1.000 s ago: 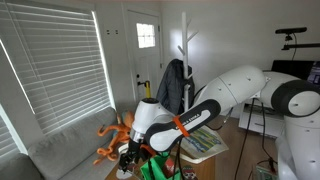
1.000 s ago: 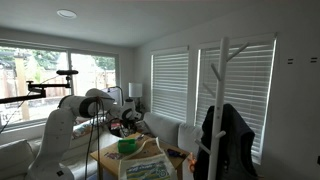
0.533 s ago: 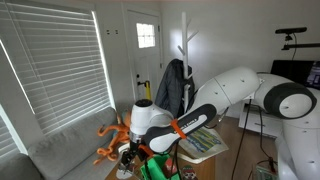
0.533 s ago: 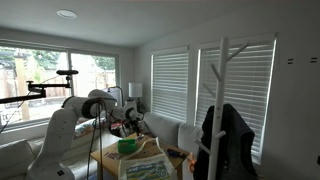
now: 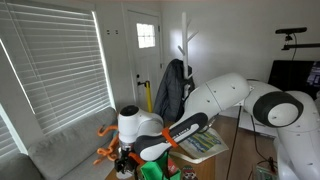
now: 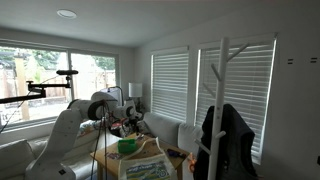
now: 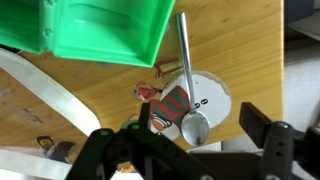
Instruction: Move the silver spoon to the right.
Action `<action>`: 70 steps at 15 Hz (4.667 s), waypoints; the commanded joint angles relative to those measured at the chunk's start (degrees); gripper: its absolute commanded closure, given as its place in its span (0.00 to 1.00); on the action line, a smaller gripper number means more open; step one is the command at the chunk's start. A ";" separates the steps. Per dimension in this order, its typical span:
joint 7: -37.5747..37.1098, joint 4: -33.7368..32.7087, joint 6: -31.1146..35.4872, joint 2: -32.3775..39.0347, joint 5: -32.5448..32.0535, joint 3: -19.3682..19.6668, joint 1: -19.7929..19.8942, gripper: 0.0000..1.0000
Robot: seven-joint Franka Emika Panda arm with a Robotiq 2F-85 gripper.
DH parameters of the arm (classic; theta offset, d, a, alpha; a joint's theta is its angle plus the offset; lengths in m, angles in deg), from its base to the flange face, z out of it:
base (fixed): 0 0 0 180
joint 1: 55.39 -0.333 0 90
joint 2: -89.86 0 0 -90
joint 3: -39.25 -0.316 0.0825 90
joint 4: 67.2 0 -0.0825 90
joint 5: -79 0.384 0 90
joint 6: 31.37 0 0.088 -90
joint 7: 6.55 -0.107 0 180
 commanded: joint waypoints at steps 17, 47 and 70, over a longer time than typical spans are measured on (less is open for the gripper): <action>-1.68 -6.06 -1.32 6.82 -0.11 1.96 -1.27 1.00; -41.65 22.18 1.58 -20.31 -12.95 7.55 22.61 0.98; -49.71 12.19 -6.11 -9.89 -6.34 10.61 20.90 0.98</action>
